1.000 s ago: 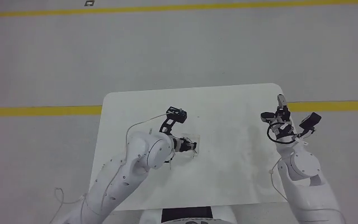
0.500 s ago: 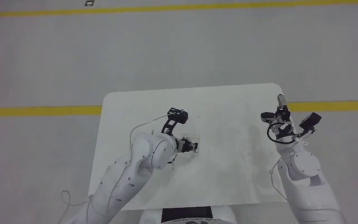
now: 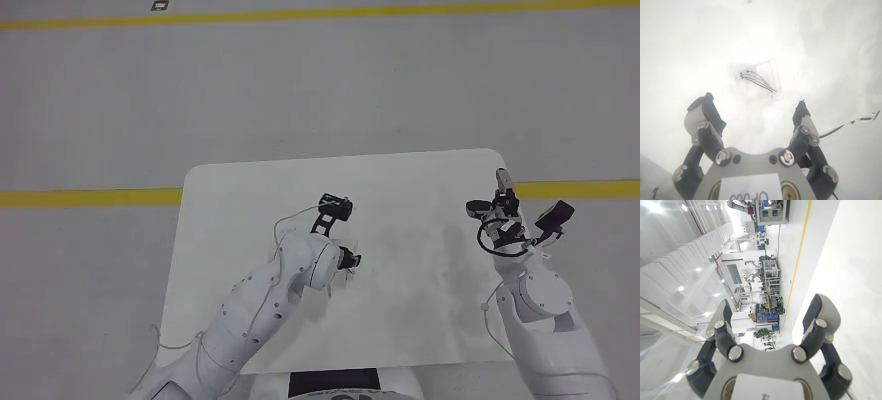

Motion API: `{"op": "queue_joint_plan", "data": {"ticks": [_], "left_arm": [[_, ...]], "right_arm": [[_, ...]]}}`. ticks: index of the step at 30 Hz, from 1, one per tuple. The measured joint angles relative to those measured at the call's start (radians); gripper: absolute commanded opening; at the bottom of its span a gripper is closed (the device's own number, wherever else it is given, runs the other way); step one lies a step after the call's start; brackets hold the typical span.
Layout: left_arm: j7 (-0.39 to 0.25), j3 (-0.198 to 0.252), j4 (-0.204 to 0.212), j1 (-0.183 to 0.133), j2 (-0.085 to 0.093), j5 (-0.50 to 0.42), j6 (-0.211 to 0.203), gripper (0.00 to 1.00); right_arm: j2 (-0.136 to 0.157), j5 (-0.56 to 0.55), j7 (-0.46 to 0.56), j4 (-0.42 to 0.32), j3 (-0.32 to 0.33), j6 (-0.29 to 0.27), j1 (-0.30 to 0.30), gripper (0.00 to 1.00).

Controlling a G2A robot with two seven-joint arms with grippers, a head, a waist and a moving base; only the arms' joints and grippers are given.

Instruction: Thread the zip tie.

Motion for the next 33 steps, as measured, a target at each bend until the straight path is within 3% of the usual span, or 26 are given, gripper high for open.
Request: {"op": "queue_joint_plan", "data": {"ticks": [2,3,12,19,27,33], "left_arm": [[0.000,-0.015,0.006,0.014,-0.023,0.014,0.000,1.00],[0.000,-0.017,0.006,0.017,-0.026,0.018,0.000,1.00],[0.002,-0.016,0.007,0.017,-0.024,0.016,0.000,1.00],[0.065,-0.004,0.069,0.025,-0.044,0.037,0.000,1.00],[0.066,-0.004,0.068,0.025,-0.045,0.038,-0.001,1.00],[0.163,-0.011,0.063,0.039,-0.046,-0.005,0.000,1.00]], "right_arm": [[0.000,0.000,0.000,0.000,0.000,0.000,0.000,1.00],[0.000,0.000,0.000,0.000,0.000,0.000,0.000,1.00],[0.000,0.000,0.000,0.000,0.000,0.000,0.000,1.00],[0.000,0.000,0.000,0.000,0.000,0.000,0.000,1.00],[0.000,0.000,0.000,0.000,0.000,0.000,0.000,1.00],[0.000,0.000,0.000,0.000,0.000,0.000,0.000,1.00]]}}
